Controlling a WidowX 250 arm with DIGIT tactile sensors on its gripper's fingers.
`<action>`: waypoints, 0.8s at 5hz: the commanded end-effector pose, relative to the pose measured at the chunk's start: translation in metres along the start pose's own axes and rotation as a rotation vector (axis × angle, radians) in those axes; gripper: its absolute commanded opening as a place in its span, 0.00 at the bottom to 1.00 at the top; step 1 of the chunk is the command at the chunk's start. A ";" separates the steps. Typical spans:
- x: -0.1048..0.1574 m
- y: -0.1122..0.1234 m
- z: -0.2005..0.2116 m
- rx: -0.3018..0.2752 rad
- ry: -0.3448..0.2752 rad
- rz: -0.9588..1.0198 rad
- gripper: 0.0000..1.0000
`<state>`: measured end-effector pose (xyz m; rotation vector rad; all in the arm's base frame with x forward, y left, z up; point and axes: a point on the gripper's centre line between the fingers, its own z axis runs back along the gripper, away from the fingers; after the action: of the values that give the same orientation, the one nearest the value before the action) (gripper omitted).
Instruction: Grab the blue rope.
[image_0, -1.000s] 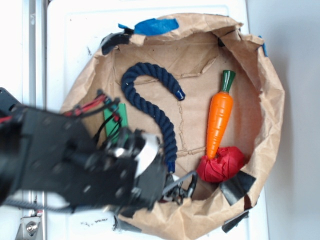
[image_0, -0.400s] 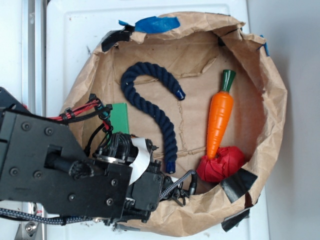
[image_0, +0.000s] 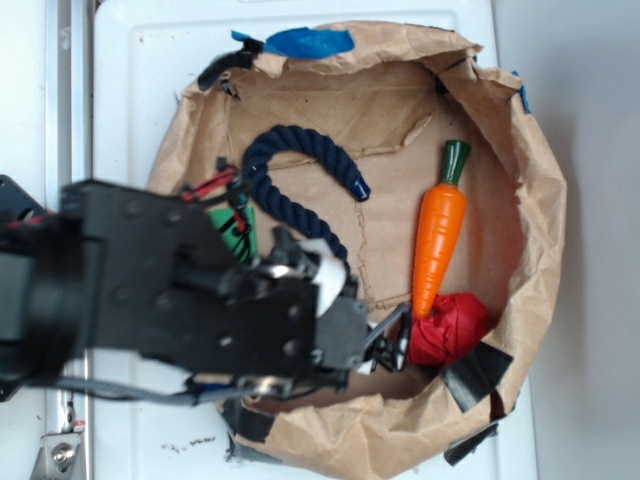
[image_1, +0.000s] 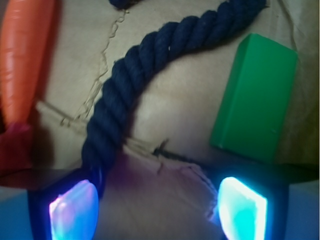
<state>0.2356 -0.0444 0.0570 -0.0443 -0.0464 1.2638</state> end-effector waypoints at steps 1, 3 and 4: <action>0.022 -0.003 -0.005 -0.026 -0.018 0.027 1.00; 0.045 -0.020 0.003 -0.048 -0.014 0.054 1.00; 0.047 -0.022 0.008 -0.058 -0.005 0.055 1.00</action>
<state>0.2666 -0.0148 0.0537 -0.0447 -0.0314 1.2985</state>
